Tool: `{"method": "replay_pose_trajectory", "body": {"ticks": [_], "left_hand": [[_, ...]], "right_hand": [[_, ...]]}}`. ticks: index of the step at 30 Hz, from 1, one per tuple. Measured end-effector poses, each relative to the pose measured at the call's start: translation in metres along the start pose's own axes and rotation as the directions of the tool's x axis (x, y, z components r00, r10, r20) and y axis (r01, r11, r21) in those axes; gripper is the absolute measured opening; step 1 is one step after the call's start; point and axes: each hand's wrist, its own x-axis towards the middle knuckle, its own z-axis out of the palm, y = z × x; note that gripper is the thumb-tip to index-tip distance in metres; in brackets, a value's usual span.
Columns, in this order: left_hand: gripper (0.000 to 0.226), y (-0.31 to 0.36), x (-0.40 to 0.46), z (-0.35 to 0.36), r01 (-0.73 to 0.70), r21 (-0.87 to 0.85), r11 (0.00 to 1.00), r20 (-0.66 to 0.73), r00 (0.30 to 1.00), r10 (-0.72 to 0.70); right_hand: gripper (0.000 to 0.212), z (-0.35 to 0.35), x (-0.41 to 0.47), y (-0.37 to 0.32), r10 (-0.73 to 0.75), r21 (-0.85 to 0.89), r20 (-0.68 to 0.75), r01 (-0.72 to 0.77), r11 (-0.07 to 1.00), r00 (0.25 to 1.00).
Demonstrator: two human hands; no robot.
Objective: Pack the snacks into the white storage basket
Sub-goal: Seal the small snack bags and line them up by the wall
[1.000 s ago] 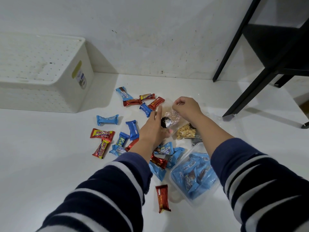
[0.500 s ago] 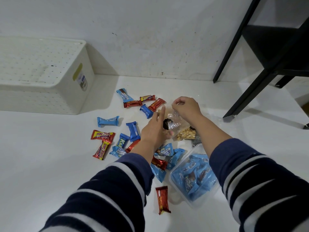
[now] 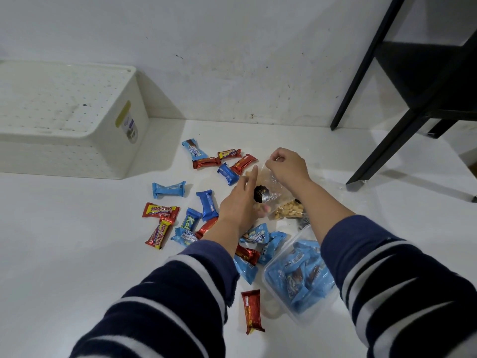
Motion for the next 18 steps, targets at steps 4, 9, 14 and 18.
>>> {"method": "replay_pose_trajectory", "body": {"ticks": [4,9,14,18], "left_hand": [[0.107,-0.004,0.003,0.000,0.037,-0.033,0.999,-0.001,0.999,-0.037],[0.104,-0.012,0.012,-0.003,0.098,-0.153,0.983,-0.002,0.995,-0.100],[0.111,-0.018,0.014,-0.003,0.109,-0.254,0.961,0.043,0.994,-0.101],[0.066,-0.005,0.015,-0.012,0.092,-0.250,0.964,-0.151,0.980,-0.132]], "right_hand": [[0.010,-0.002,0.001,0.001,-0.022,-0.029,0.043,0.023,0.999,0.999],[0.044,-0.026,0.000,0.010,0.147,-0.048,0.167,-0.141,0.989,0.975],[0.014,-0.028,-0.004,0.021,0.169,0.071,0.227,-0.189,0.979,0.959],[0.012,-0.017,-0.005,0.017,0.126,0.093,0.146,-0.141,0.986,0.981]]}}
